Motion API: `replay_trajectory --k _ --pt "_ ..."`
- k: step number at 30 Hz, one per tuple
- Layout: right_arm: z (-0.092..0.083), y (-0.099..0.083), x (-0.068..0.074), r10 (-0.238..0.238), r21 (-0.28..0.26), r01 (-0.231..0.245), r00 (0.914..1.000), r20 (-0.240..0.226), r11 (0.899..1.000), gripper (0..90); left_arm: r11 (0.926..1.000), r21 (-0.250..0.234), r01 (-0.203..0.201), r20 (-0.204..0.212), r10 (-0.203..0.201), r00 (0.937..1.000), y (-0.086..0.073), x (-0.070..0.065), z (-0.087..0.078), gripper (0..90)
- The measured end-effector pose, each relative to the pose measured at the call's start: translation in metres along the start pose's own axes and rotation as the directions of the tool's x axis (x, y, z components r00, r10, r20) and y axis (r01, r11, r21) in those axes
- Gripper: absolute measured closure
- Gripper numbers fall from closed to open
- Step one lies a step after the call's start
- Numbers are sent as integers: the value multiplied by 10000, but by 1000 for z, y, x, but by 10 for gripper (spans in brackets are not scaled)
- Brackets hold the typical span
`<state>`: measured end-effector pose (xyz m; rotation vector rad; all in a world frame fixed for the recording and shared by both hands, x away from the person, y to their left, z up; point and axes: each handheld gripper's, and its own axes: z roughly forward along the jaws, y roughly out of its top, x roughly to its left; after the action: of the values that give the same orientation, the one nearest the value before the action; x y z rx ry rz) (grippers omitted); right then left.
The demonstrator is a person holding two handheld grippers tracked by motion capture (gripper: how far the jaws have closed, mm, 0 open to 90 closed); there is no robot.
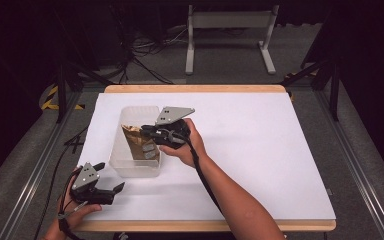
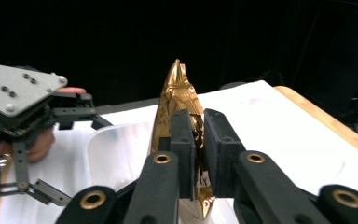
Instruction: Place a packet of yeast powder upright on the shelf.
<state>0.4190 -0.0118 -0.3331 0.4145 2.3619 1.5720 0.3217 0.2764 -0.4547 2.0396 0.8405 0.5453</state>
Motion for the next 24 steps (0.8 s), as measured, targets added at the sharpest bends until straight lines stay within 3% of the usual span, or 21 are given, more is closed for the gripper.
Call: replay_trajectory --k 13,24 --pt "-2 2 3 -257 201 253 9995 199 9995 793 10000 35 -66 -10 66 10000 0 0 0 38" --pt "-9 4 5 -611 566 582 9969 495 9967 713 9999 80 -79 -1 79 10000 0 -1 0 38"
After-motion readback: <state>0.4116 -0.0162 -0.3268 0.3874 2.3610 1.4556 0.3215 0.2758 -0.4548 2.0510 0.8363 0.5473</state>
